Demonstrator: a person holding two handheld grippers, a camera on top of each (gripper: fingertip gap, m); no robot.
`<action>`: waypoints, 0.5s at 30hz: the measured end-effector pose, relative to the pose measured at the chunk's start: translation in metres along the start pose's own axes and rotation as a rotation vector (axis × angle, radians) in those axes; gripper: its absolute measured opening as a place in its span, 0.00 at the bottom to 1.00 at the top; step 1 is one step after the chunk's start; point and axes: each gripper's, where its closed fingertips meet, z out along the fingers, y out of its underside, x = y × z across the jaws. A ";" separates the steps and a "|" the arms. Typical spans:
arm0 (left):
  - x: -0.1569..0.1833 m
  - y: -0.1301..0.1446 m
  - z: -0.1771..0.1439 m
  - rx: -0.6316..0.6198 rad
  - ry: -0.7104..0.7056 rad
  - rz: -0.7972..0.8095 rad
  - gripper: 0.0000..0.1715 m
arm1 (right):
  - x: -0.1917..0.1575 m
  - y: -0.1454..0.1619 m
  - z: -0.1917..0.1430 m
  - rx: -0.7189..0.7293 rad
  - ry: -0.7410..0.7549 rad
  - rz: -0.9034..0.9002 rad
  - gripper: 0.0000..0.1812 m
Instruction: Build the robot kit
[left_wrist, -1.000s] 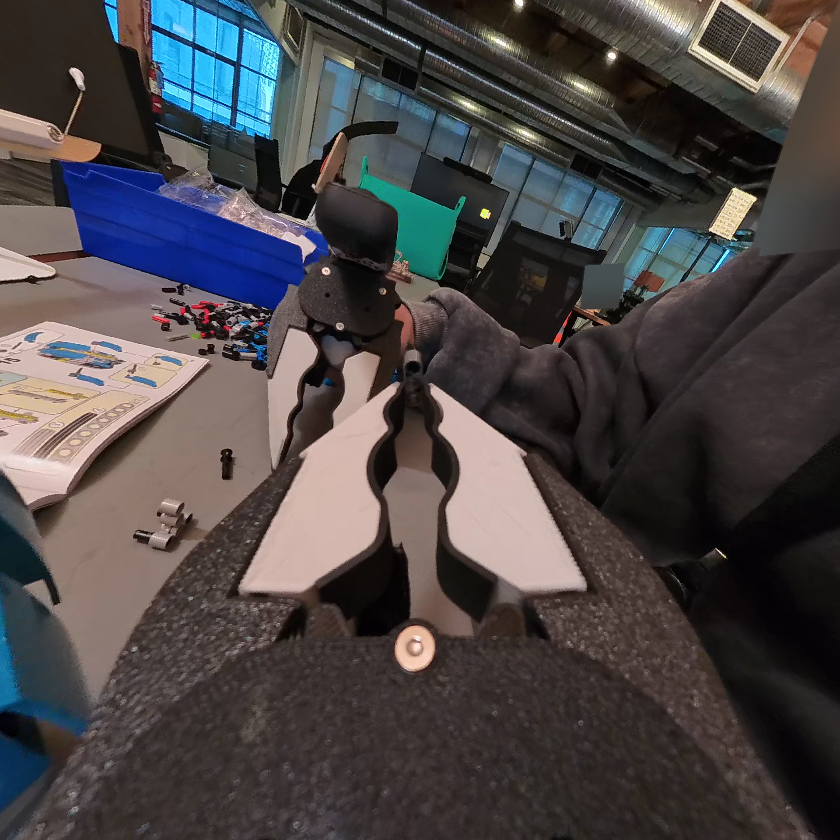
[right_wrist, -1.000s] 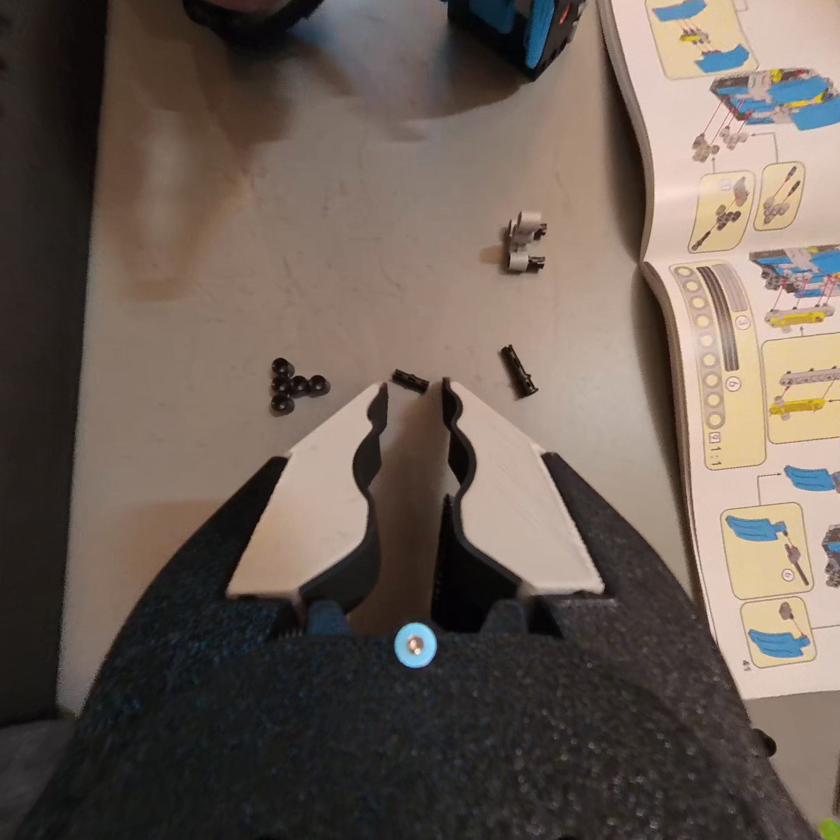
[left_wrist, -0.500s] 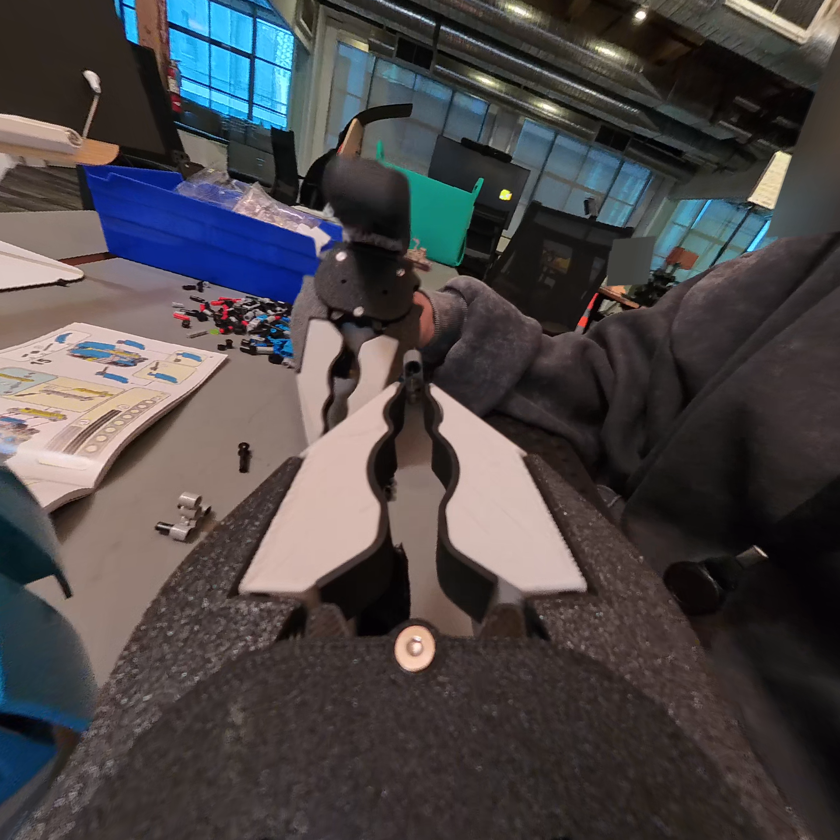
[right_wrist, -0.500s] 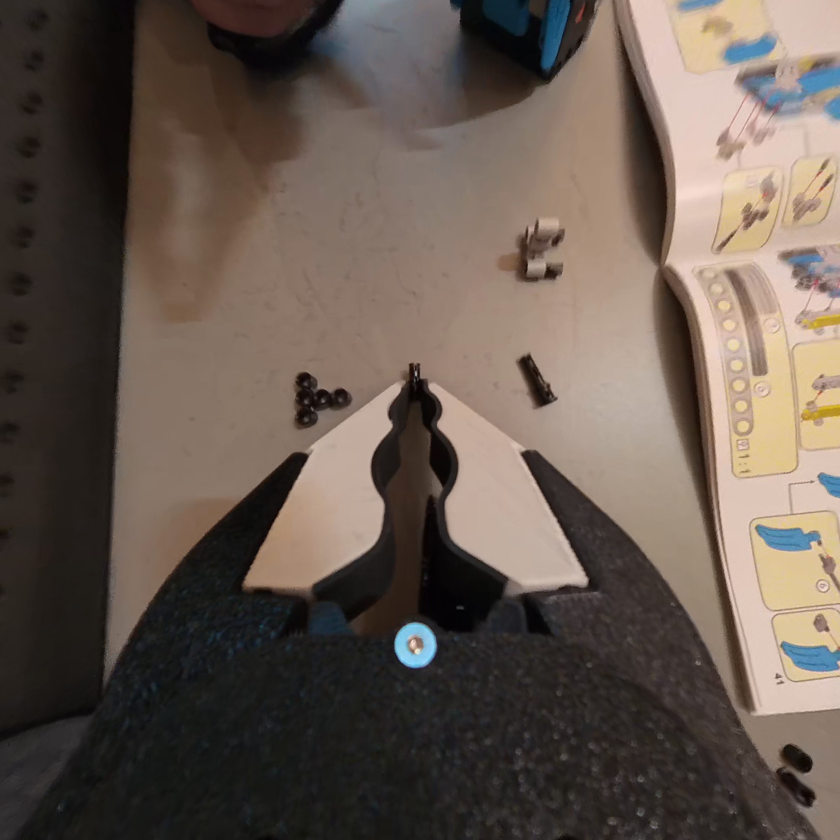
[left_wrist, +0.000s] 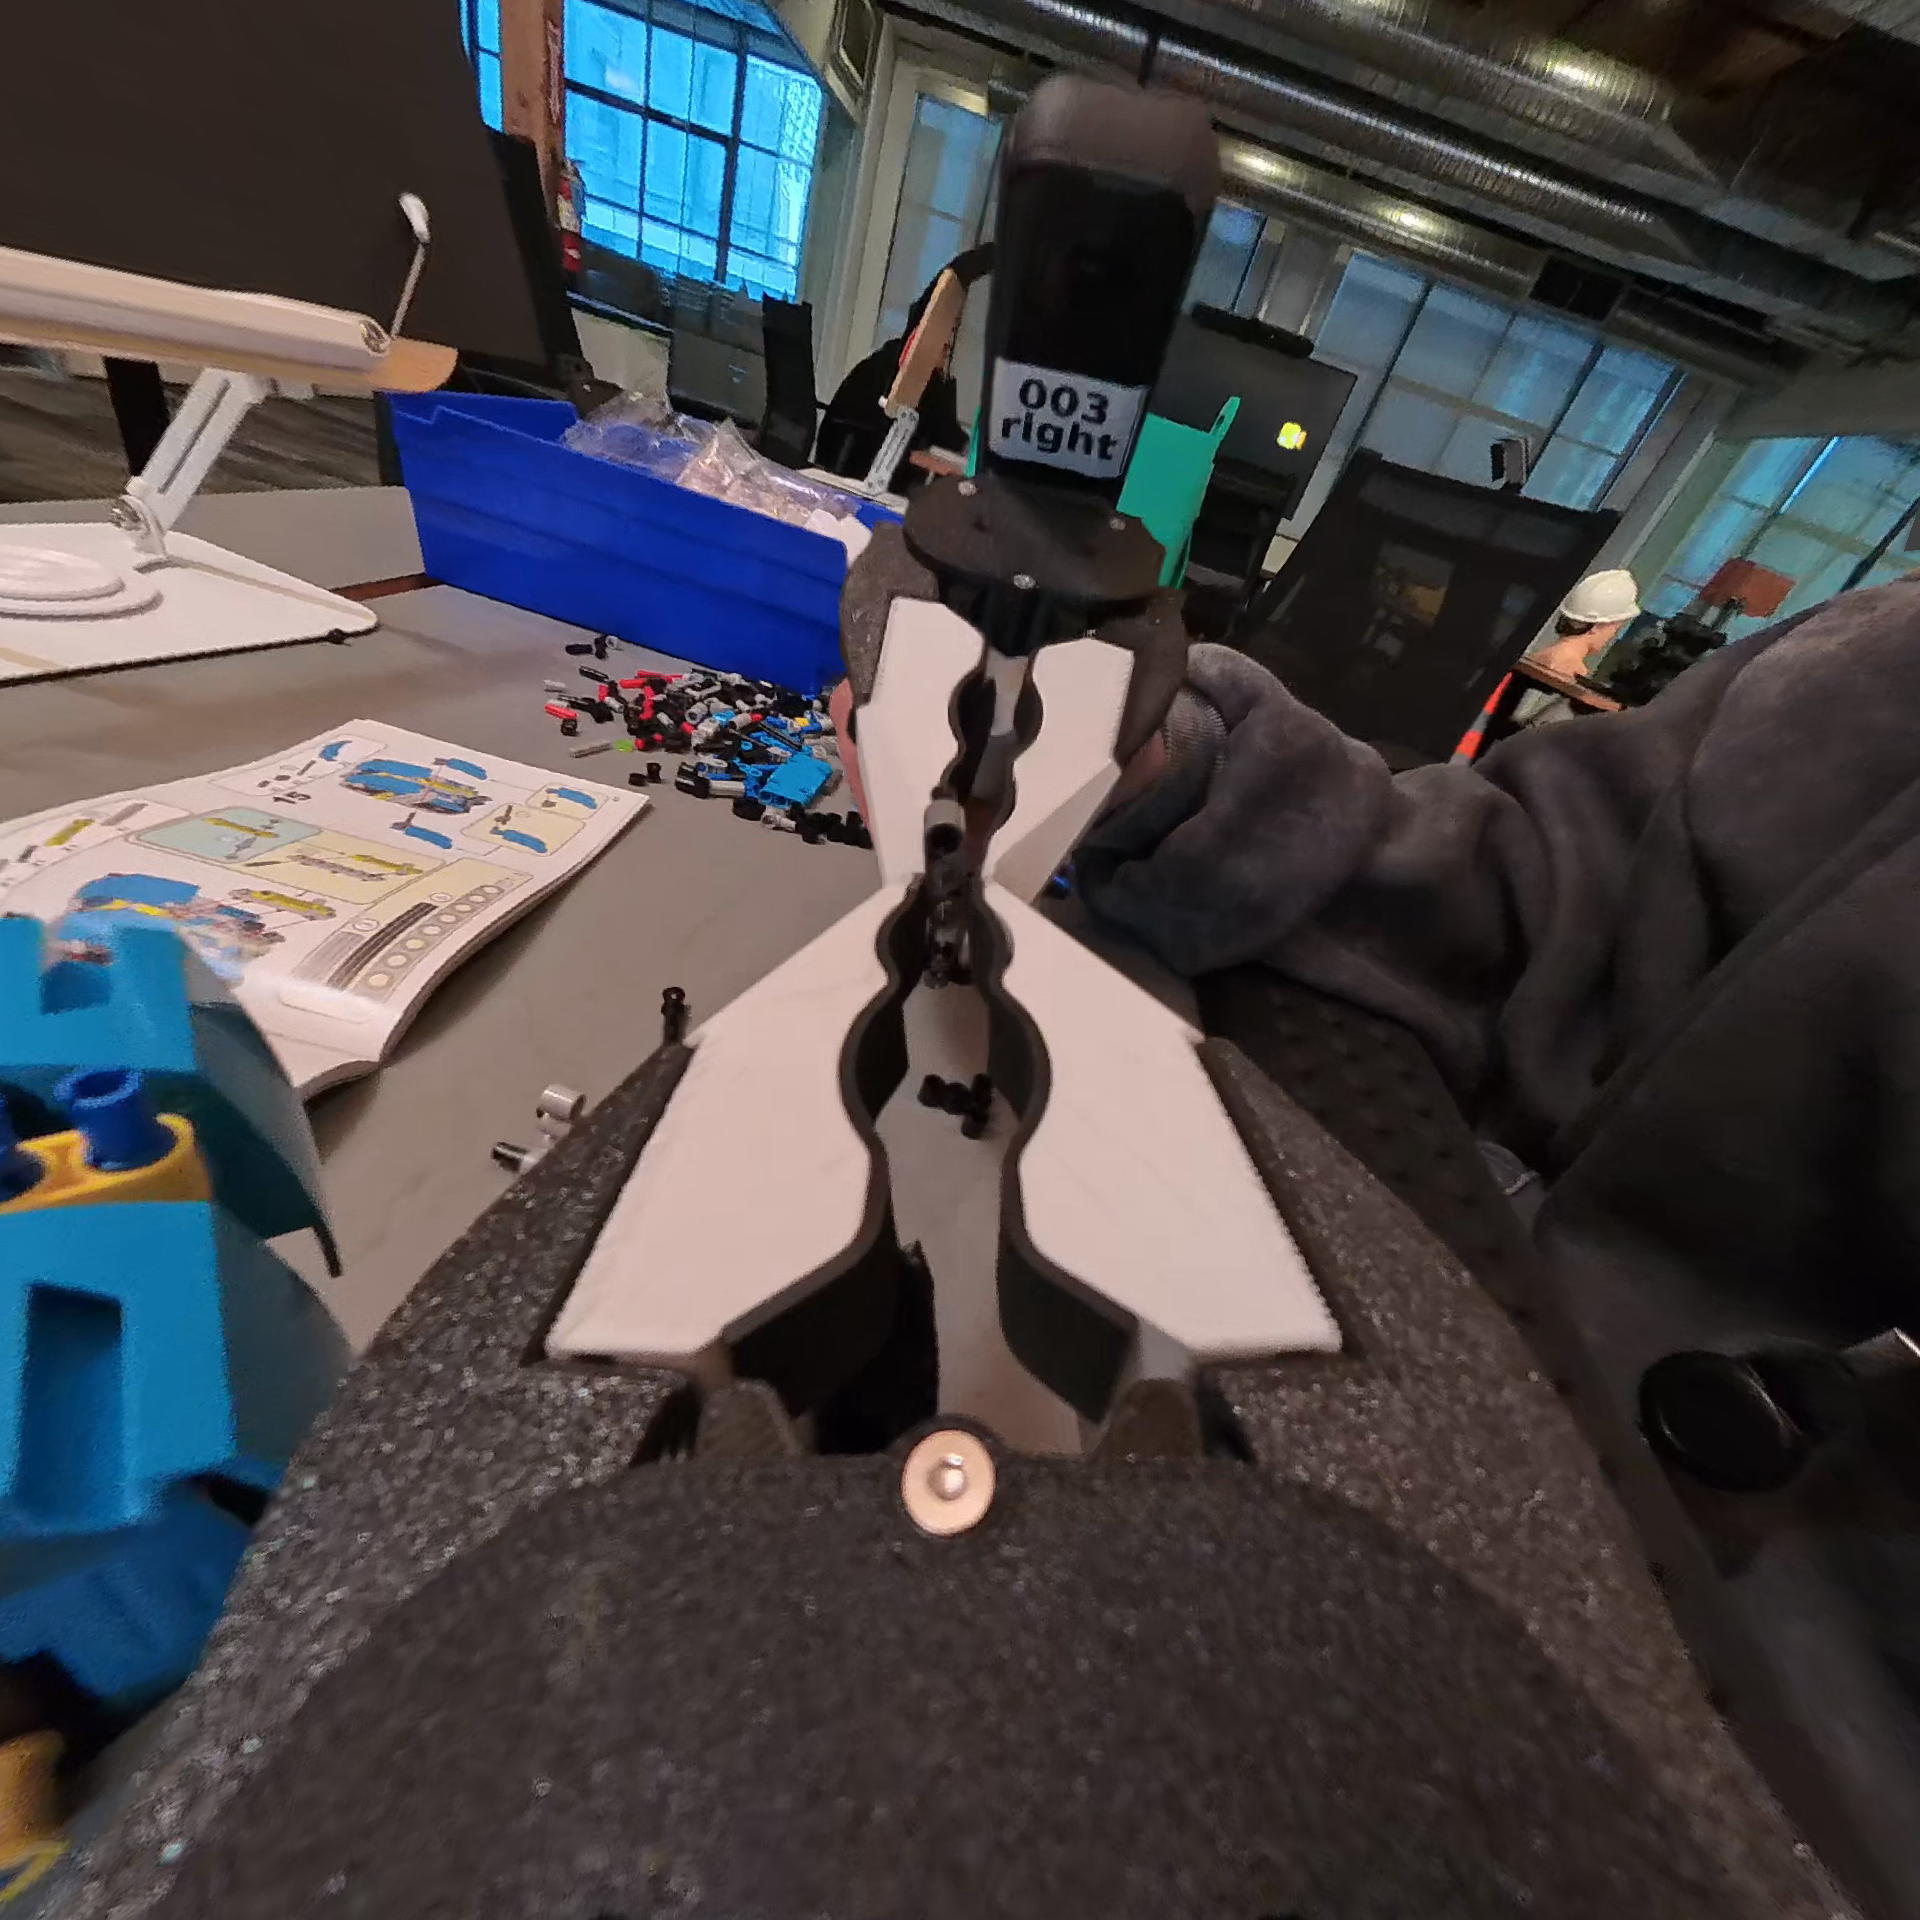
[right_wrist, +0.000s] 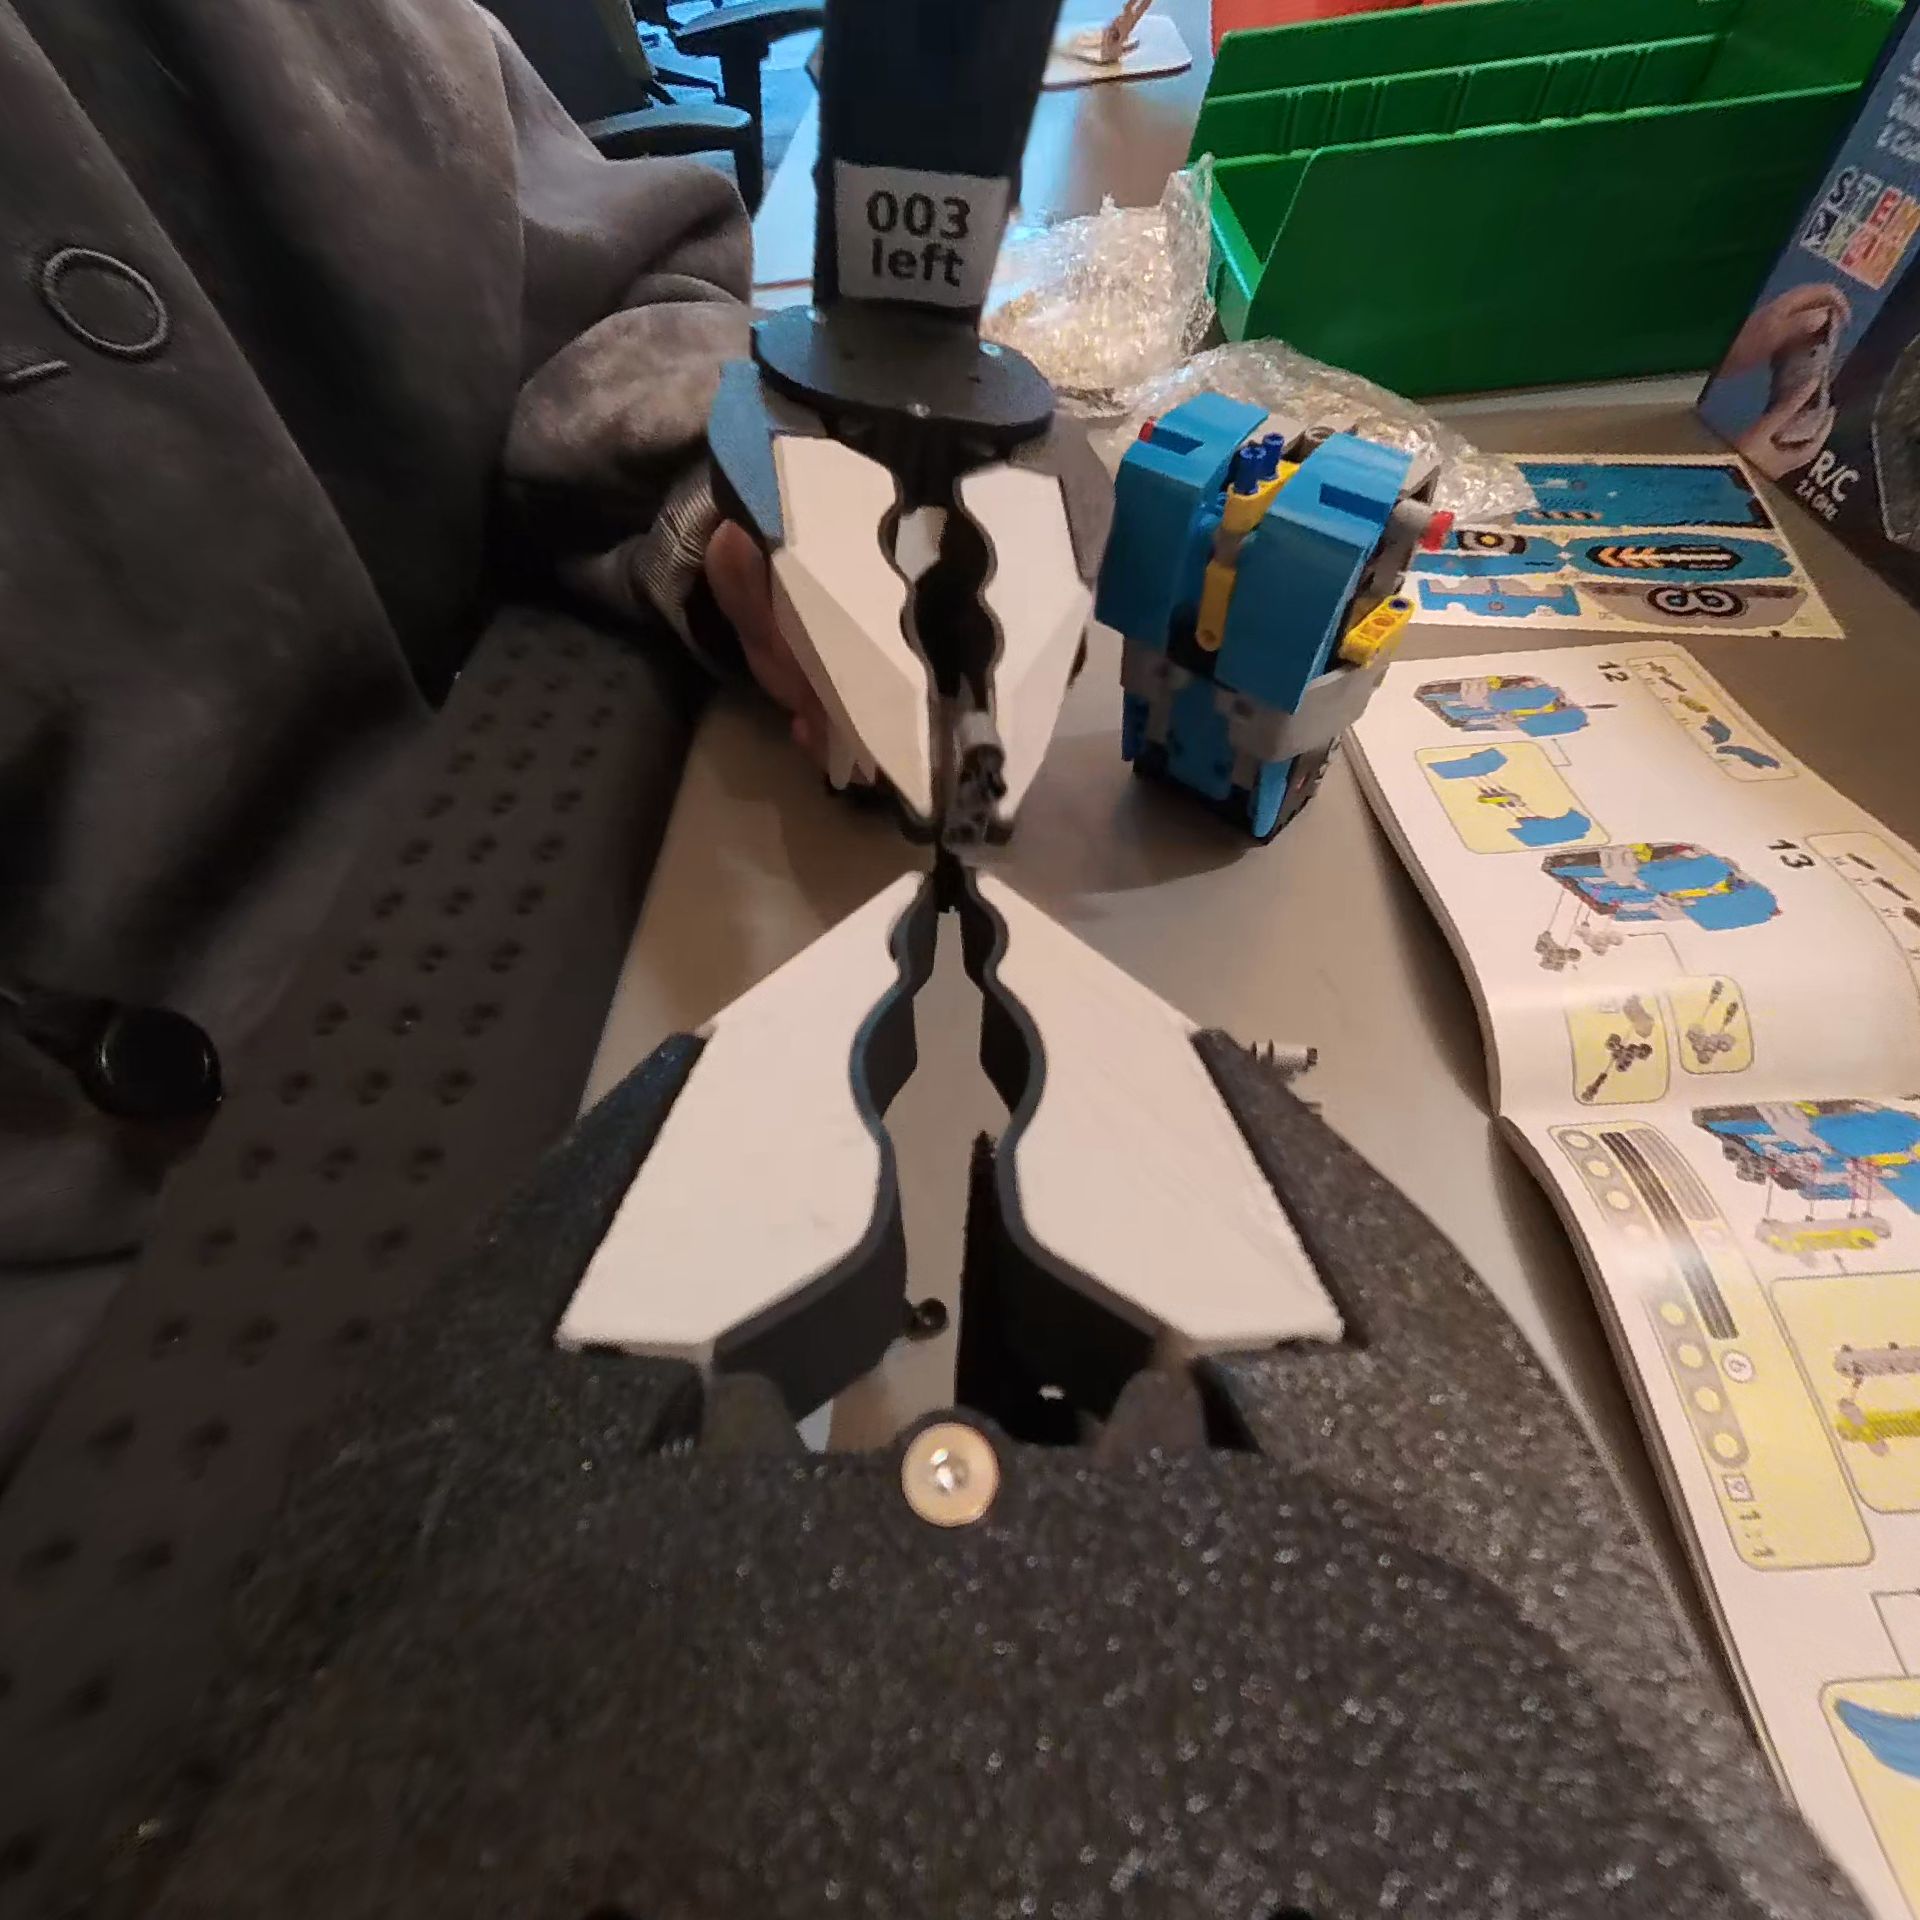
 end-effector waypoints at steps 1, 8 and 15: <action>-0.001 -0.003 -0.002 0.016 -0.004 0.002 0.04 | 0.002 0.002 -0.002 -0.008 0.010 0.004 0.02; -0.001 -0.003 -0.002 0.017 -0.007 0.003 0.04 | -0.001 -0.006 -0.008 0.042 -0.013 0.006 0.02; 0.004 -0.001 0.000 0.002 -0.008 0.057 0.04 | -0.004 -0.006 -0.002 0.038 -0.033 0.020 0.01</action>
